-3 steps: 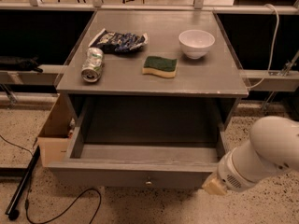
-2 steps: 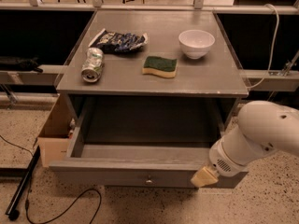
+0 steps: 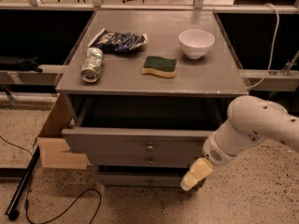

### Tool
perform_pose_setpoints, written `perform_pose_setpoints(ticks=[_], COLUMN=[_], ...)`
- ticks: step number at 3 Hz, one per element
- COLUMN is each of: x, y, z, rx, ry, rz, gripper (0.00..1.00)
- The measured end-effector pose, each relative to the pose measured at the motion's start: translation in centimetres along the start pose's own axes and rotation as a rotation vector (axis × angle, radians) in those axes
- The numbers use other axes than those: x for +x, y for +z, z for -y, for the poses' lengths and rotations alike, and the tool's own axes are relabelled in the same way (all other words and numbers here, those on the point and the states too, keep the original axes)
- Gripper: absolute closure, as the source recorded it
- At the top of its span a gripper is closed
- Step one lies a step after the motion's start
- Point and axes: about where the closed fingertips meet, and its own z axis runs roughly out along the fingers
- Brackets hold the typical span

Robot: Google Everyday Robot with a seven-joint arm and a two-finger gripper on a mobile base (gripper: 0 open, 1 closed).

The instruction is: Close top drawer

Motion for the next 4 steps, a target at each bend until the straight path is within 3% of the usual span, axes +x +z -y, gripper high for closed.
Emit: perform_pose_setpoints(ticks=[1,2,4], x=[0.0,-0.2,-4.8], y=[-0.1,-0.1,0.8], z=[-0.1,0.0,2.1], rx=[0.003,0.002,0.107], ry=[-0.002,-0.005,-0.043], rz=[0.000,-0.002,-0.044], gripper=[0.17,0.40,0.86])
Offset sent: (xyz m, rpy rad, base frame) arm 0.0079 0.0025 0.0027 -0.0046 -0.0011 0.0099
